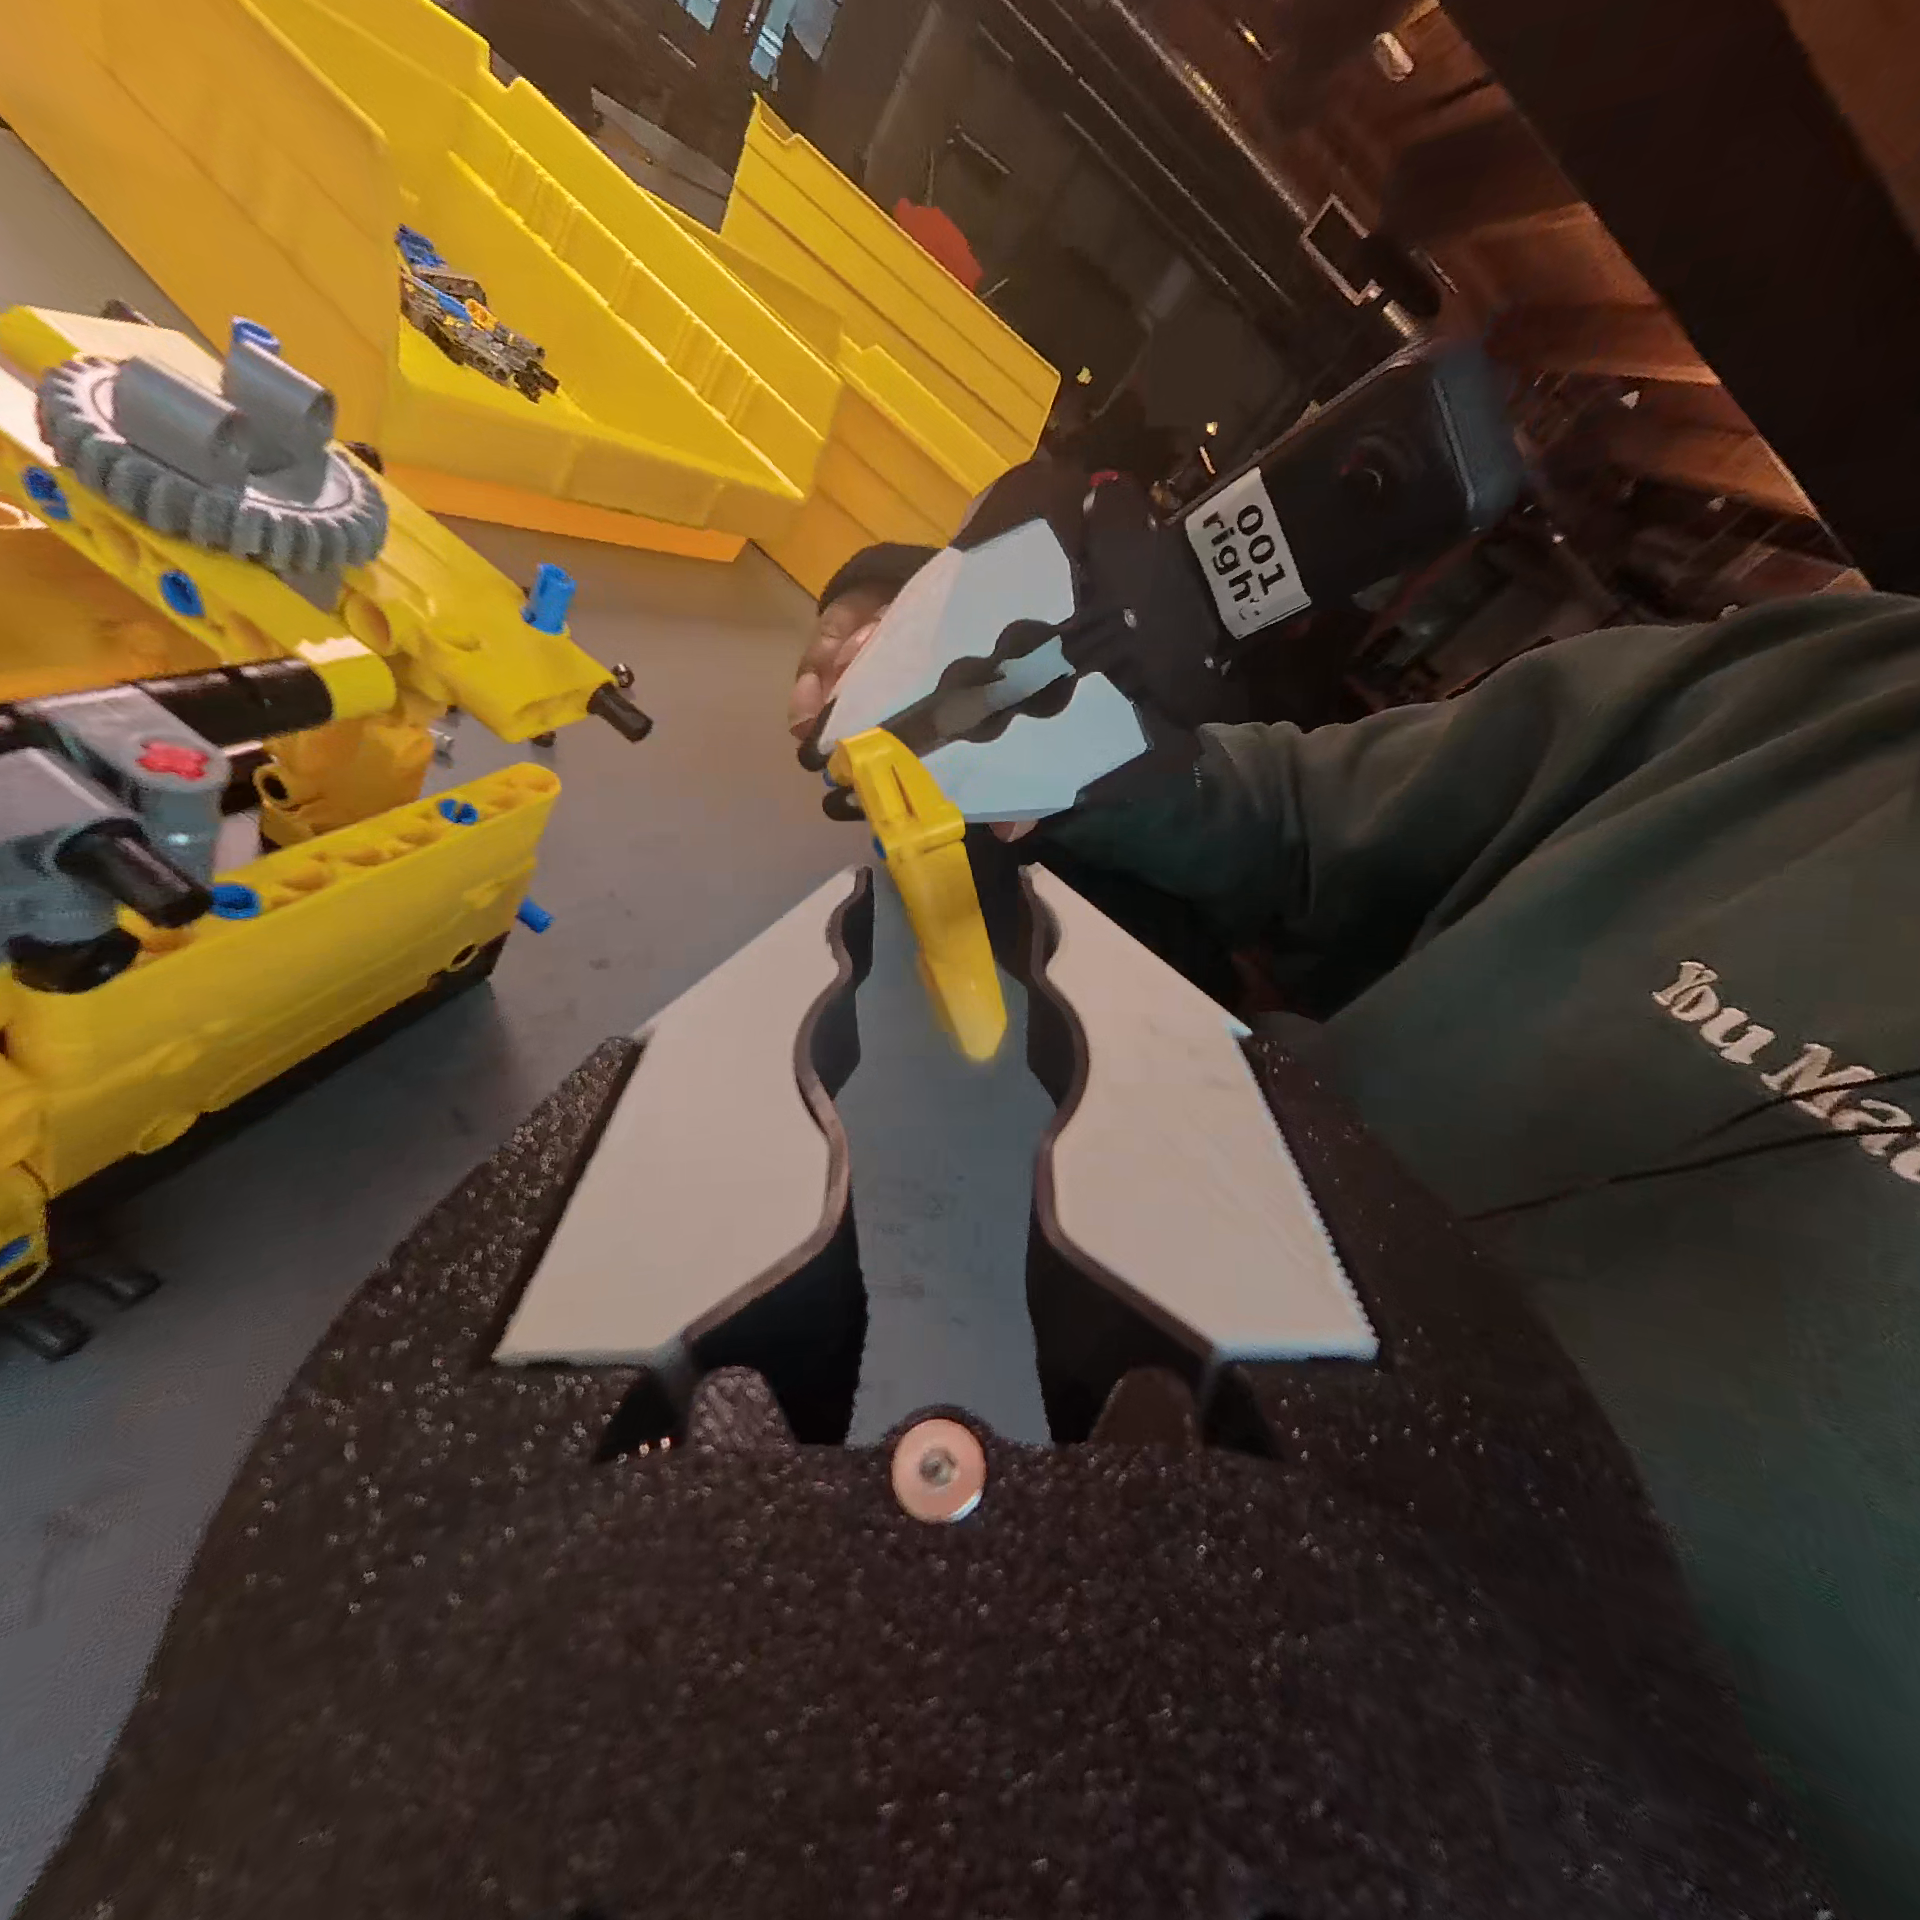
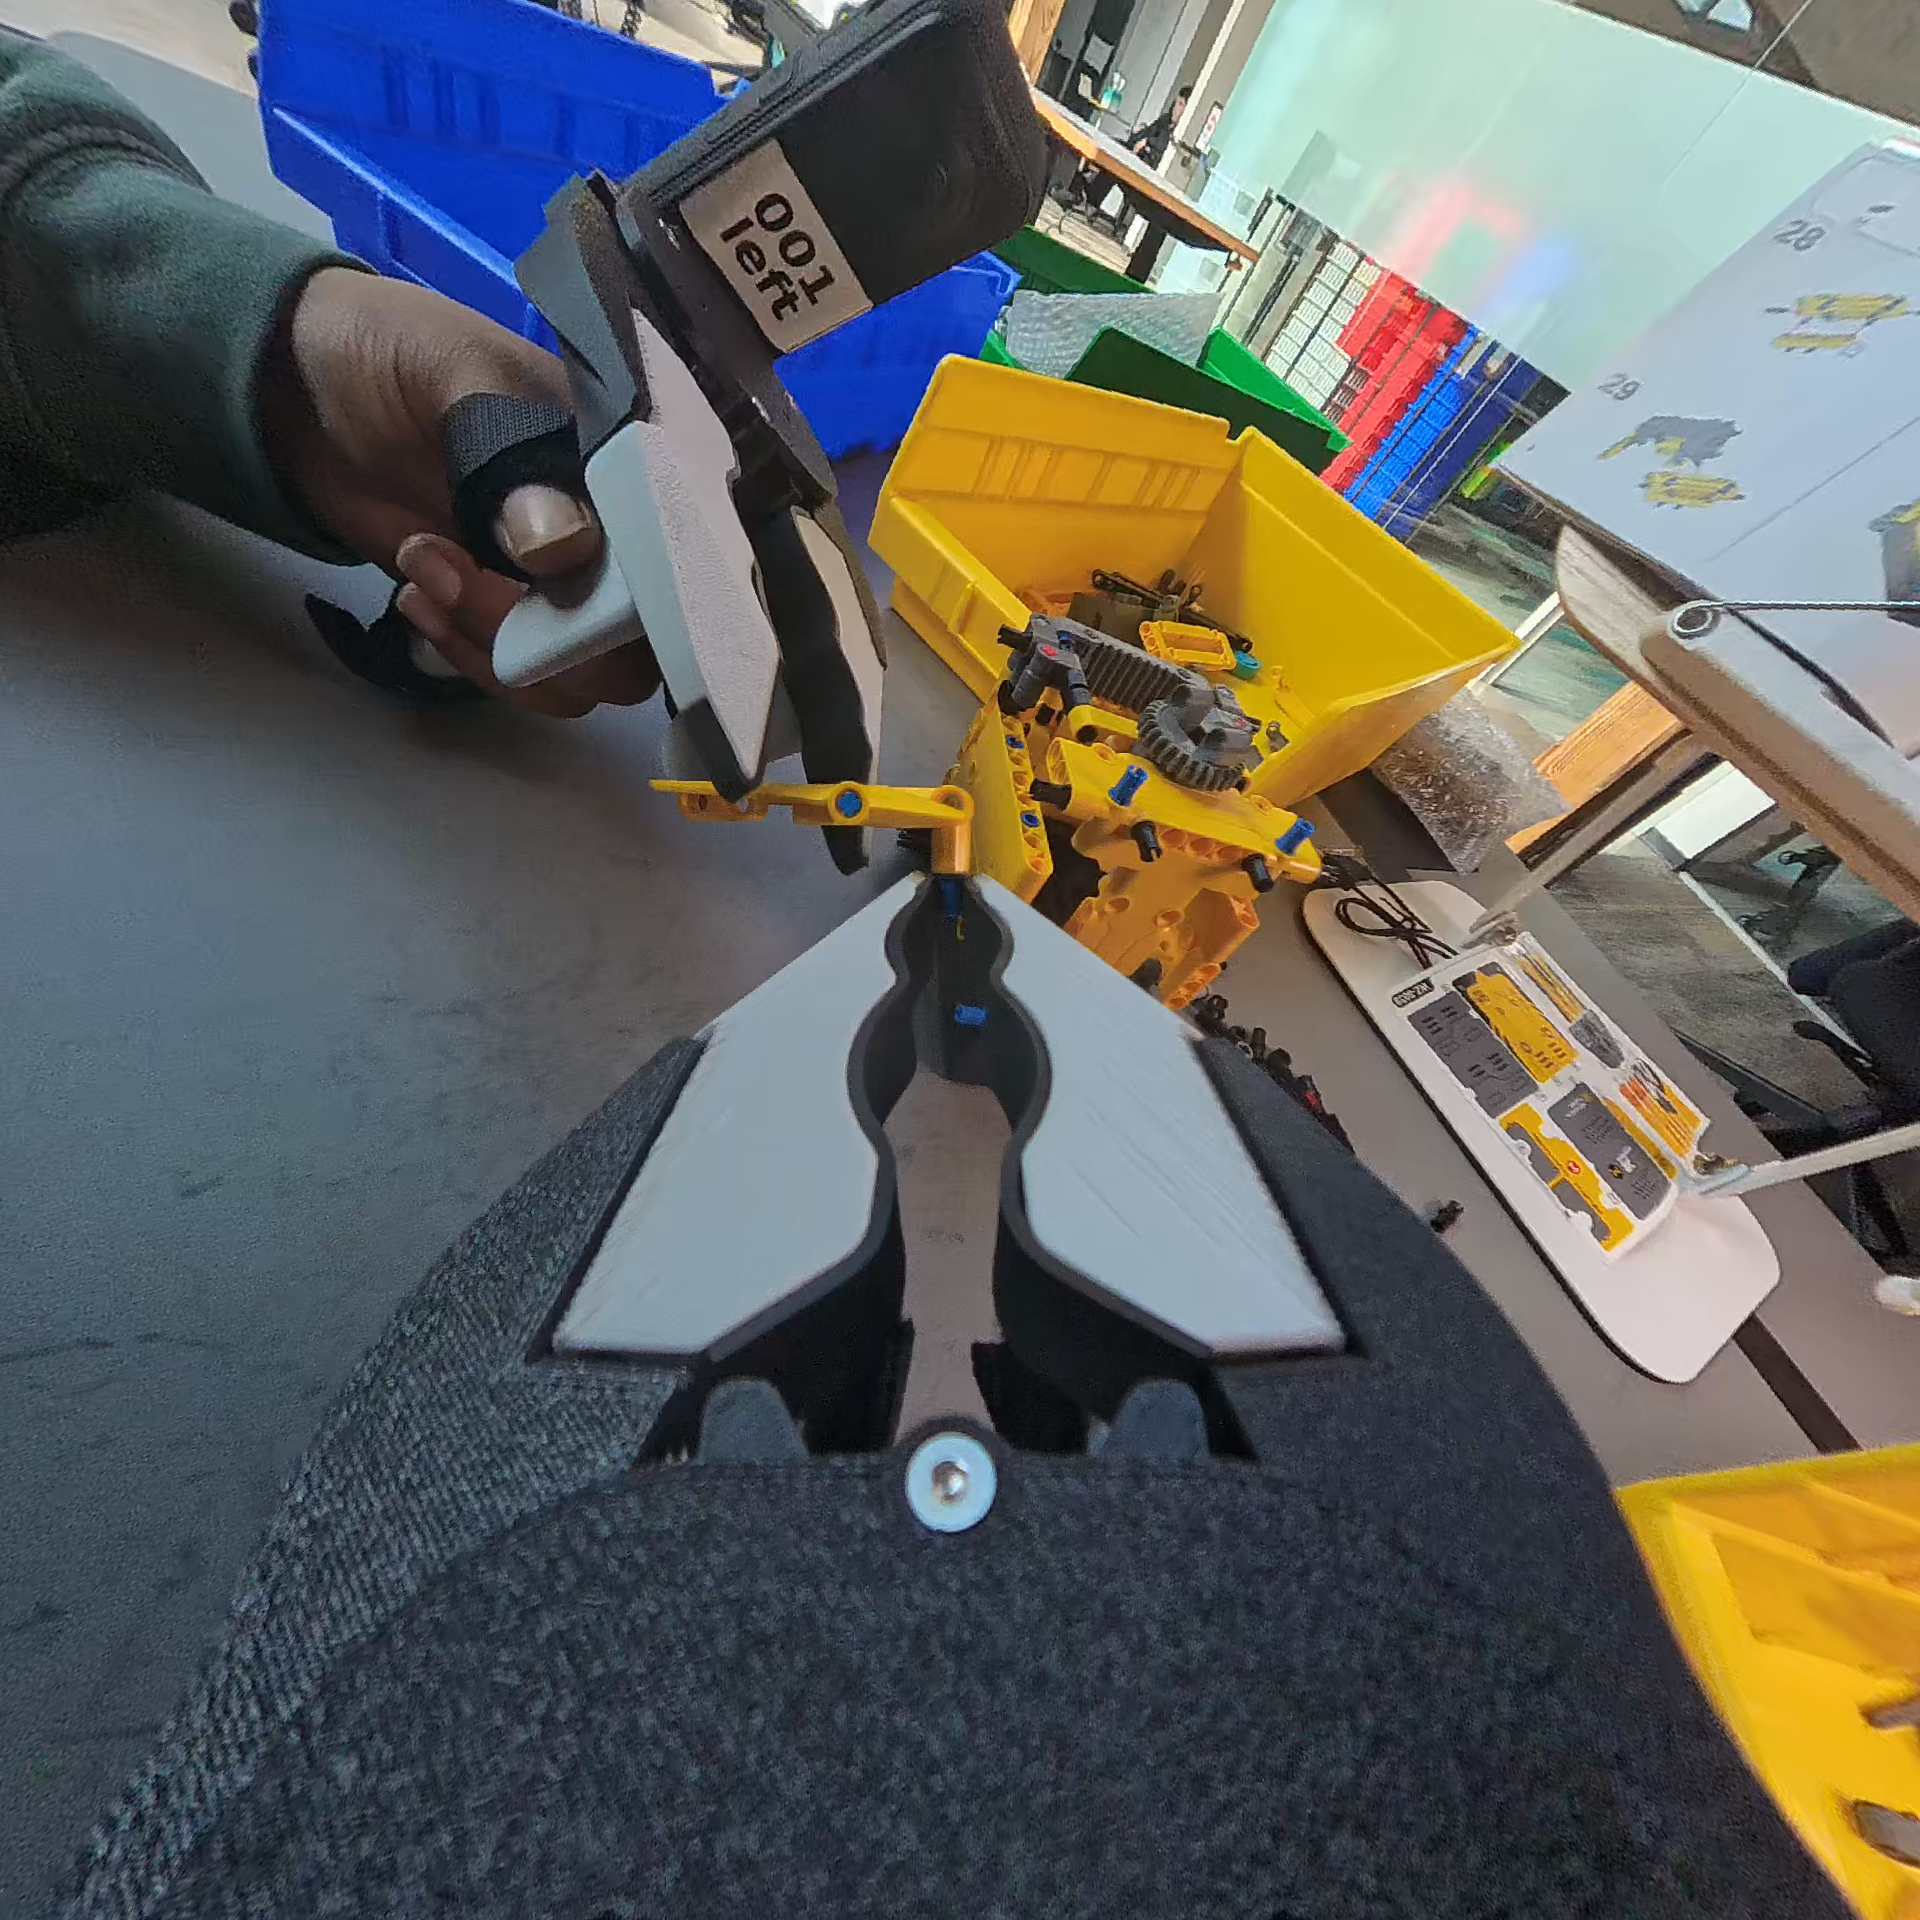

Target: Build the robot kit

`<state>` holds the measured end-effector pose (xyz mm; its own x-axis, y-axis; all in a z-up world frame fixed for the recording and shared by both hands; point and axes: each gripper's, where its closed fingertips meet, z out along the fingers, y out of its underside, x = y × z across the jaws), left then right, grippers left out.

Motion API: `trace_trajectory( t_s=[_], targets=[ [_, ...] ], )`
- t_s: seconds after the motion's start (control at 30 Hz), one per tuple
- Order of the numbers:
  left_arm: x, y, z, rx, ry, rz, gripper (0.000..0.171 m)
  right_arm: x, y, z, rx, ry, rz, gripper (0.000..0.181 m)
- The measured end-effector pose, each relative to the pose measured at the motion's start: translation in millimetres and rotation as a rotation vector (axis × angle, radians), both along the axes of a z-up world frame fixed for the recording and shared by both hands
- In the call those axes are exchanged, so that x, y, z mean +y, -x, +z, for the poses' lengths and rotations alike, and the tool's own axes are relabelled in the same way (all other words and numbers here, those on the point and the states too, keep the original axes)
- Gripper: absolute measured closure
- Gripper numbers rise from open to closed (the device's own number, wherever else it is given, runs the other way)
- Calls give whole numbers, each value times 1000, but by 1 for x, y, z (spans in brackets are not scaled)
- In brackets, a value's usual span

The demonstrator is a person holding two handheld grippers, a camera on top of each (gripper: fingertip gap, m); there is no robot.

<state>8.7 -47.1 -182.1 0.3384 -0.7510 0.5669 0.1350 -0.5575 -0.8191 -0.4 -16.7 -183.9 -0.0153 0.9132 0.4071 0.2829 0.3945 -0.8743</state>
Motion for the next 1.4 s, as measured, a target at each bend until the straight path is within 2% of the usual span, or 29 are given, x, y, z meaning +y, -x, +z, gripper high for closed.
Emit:
trace_trajectory(
  t_s=[0.1, 0.23, 0.43, 0.57, 0.93, 1.27, 1.4],
  targets=[
    [2, -2, -9, 83, -36, 23, 147, -2, 3, -2, -7, 6, 2, 178],
    [5, 0, -11, 121, -62, 46, 156, 1, 4, -4, -12, 46, 2, 178],
    [4, 3, -8, 77, -7, 50, 158, -1, 5, -5, 11, 202, 63, 176],
    [5, 6, -14, 112, 10, 58, 159, -2, 7, -4, 34, 258, 93, 173],
    [3, 4, -11, 97, -18, 29, 159, -5, 5, -1, 57, 217, 121, 175],
    [8, 9, -17, 255, -104, 96, 158, -2, 5, -10, 9, 210, 89, 175],
    [7, 10, -21, 275, -77, 98, 158, -1, 7, -14, -1, 215, 78, 175]
  ],
)
